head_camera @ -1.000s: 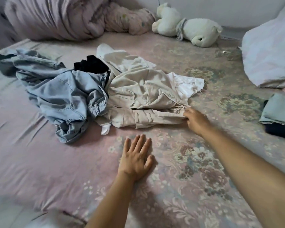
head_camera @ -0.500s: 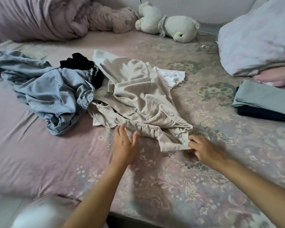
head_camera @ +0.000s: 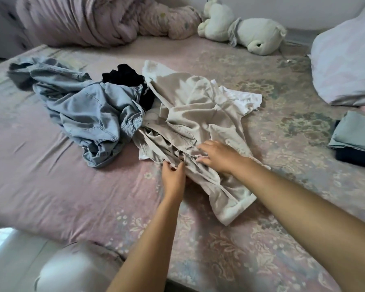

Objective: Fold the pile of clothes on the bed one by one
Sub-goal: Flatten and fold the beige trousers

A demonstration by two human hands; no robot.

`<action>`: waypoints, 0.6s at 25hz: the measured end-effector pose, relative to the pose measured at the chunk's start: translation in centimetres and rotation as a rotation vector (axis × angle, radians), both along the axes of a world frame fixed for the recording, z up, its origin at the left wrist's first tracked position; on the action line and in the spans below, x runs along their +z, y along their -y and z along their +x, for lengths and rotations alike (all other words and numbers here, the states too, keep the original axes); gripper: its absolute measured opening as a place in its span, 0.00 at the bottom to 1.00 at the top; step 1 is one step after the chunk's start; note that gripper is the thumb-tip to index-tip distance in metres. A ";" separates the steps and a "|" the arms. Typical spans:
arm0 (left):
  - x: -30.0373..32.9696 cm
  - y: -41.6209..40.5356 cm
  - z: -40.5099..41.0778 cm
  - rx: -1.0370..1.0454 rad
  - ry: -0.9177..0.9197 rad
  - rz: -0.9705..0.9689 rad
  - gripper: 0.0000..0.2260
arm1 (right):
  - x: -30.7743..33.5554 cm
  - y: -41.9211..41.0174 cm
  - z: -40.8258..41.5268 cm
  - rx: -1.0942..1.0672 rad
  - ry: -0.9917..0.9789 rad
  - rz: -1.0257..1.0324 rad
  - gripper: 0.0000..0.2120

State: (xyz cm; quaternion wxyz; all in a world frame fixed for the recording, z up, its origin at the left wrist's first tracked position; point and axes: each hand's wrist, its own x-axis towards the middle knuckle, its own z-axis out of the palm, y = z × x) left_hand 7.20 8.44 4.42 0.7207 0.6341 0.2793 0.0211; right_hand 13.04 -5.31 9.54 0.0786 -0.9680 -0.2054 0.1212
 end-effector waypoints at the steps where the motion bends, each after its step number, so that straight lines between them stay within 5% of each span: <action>1: 0.0 -0.2 -0.4 -0.025 0.028 -0.010 0.06 | 0.0 -1.7 0.6 0.005 -0.006 -0.083 0.19; 5: 0.4 -1.1 -1.5 -0.045 0.054 0.040 0.06 | -0.2 -4.0 2.1 -0.041 0.059 -0.105 0.14; 12: 4.9 -2.5 0.4 -0.115 0.236 0.192 0.05 | 9.1 4.8 6.4 -0.695 -0.073 0.762 0.11; 15: 10.8 -2.3 1.9 -0.130 0.333 0.071 0.05 | 14.5 8.1 6.3 -0.781 -0.112 1.188 0.11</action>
